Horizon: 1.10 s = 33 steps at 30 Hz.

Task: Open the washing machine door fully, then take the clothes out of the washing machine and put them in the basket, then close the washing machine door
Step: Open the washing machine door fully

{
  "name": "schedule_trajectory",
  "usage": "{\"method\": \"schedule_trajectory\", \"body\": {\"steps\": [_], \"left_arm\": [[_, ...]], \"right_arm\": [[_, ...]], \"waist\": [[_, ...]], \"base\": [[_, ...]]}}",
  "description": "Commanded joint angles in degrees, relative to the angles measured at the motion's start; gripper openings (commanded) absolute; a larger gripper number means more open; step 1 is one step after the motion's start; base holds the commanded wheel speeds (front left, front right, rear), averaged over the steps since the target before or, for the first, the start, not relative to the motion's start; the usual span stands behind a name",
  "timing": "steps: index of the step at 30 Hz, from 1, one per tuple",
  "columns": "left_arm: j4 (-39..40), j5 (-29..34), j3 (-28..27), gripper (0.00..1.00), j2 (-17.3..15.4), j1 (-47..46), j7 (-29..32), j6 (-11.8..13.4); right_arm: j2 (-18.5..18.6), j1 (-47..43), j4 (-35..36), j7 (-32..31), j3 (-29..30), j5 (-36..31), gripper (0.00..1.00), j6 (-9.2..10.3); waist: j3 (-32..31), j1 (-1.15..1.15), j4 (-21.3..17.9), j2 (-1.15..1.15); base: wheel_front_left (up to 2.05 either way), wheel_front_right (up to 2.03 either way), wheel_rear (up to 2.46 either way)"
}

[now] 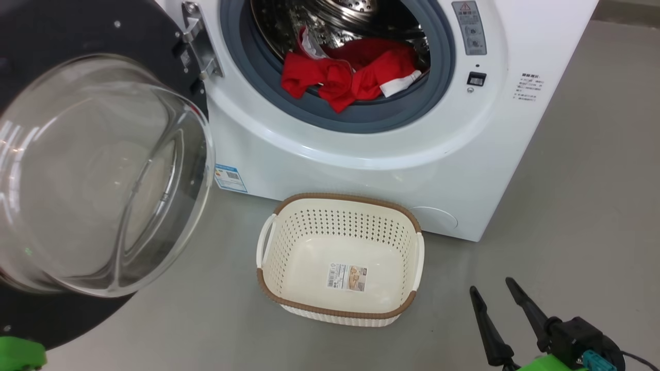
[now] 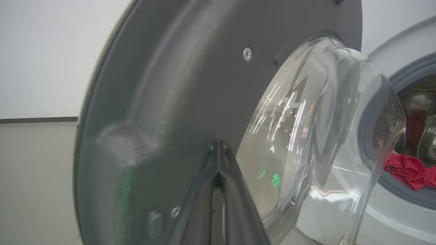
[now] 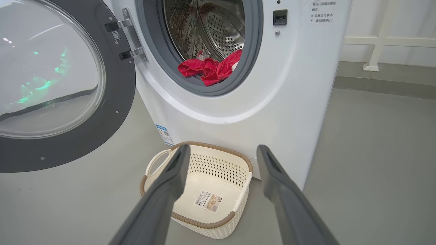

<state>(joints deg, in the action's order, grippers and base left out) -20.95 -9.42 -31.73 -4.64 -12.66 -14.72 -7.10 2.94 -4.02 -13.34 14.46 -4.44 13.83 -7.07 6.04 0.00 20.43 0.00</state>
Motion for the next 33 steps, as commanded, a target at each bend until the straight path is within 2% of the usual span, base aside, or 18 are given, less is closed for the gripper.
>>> {"method": "schedule_trajectory", "body": {"steps": [1,7,13,26,27,28,29,32,33], "left_arm": [[0.28,1.15,-2.37,0.0,-3.45,-2.52,-0.28,-0.01],[-2.07,2.12,-2.56,0.0,-4.44,-4.16,-0.28,-0.29],[-2.19,2.35,-1.8,0.0,-4.02,-3.32,-0.28,-0.36],[1.58,-0.98,4.99,0.0,-0.84,5.42,-0.28,-0.38],[2.13,-1.35,5.53,0.04,-0.48,6.32,-0.28,-0.38],[3.3,-1.84,6.15,0.31,0.18,8.15,-0.28,-0.38],[3.79,-2.06,6.84,0.38,0.44,9.08,-0.28,-0.38],[4.97,-2.5,7.91,0.49,1.09,11.49,-0.28,-0.38],[5.28,-2.72,8.37,0.82,1.23,12.19,-0.28,-0.38]], "right_arm": [[0.61,2.73,1.57,0.53,-1.14,-0.42,1.0,-0.42],[0.78,3.1,1.45,0.54,-0.86,-0.6,1.0,-0.42],[0.68,2.71,0.99,0.54,-0.96,-0.48,1.0,-0.42],[0.38,2.09,0.49,0.54,-0.83,0.47,1.0,-0.42],[0.38,2.02,0.48,0.54,-0.91,0.5,1.0,-0.42],[0.36,1.8,0.44,0.54,-1.07,0.59,1.0,-0.42],[0.35,1.67,0.41,0.54,-1.04,0.7,1.0,-0.42],[0.29,1.24,0.43,0.54,-0.91,1.04,1.0,-0.42],[0.27,1.08,0.44,0.54,-0.92,1.16,1.0,-0.42]], "waist": [[0.63,0.0,-0.19,0.0],[0.83,0.0,-0.05,0.0],[-0.59,0.0,0.13,0.0],[-4.87,0.0,-0.4,0.0],[-5.24,0.0,-0.54,0.0],[-6.05,0.0,-0.89,0.0],[-6.44,0.0,-1.07,0.0],[-7.43,0.0,-1.72,0.0],[-7.74,0.0,-2.0,0.0]], "base": [[0.0,0.0,0.0],[0.0,0.0,0.0],[0.0,0.0,0.0],[0.0,0.0,0.0],[0.0,0.0,0.0],[0.0,0.0,0.0],[0.0,0.0,0.0],[0.0,0.0,0.0],[0.0,0.0,0.0]]}}
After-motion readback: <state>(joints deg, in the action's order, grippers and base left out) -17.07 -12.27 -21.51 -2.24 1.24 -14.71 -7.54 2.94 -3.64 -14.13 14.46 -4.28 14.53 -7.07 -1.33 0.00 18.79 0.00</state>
